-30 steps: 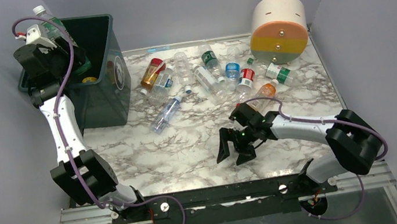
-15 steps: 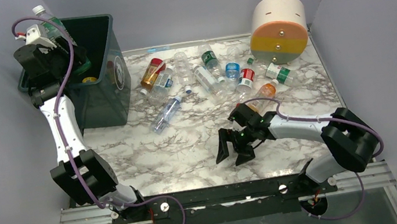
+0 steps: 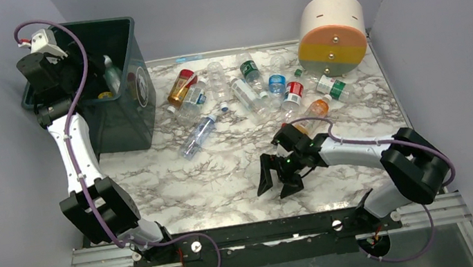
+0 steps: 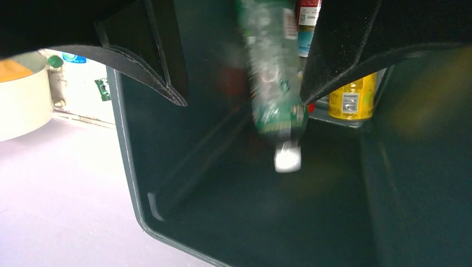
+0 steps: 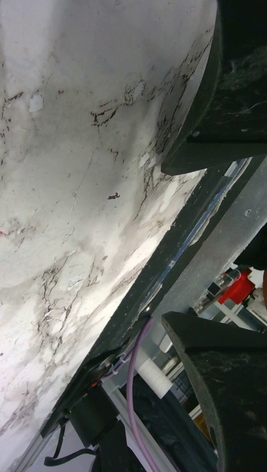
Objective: Put the plastic bottles in the bin
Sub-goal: Place the plastic bottle in the trash bin.
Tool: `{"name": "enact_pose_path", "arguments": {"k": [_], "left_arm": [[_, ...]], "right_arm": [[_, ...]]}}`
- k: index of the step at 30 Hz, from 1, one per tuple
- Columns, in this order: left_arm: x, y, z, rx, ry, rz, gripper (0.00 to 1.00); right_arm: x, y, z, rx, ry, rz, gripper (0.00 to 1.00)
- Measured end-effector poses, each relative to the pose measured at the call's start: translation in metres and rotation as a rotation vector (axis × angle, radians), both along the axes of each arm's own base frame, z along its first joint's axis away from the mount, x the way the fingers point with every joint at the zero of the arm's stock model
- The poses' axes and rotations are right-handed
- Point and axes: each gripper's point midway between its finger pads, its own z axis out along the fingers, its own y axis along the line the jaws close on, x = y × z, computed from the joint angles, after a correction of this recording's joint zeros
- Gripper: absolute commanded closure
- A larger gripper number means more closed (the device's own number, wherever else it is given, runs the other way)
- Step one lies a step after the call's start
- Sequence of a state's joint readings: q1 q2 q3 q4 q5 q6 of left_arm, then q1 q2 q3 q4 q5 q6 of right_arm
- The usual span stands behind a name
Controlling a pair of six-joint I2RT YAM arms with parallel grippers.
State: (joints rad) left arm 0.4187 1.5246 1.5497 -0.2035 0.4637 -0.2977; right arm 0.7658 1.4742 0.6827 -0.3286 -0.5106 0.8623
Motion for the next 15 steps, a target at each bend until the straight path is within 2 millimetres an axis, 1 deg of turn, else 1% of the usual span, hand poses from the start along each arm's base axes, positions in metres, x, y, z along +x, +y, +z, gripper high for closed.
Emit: {"name": "enact_pose_path", "arguments": {"k": [5,15], "left_arm": [[0.0,0.0,0.0,-0.001,0.0,0.001,0.17],[0.0,-0.0002,0.0002,-0.005,0.0,0.001,0.13]], "right_arm": [[0.0001,0.0011,-0.0026,0.001,0.005,0.002,0.04],[-0.0003,0.0027,-0.0025,0.01,0.01,0.007,0.04]]}}
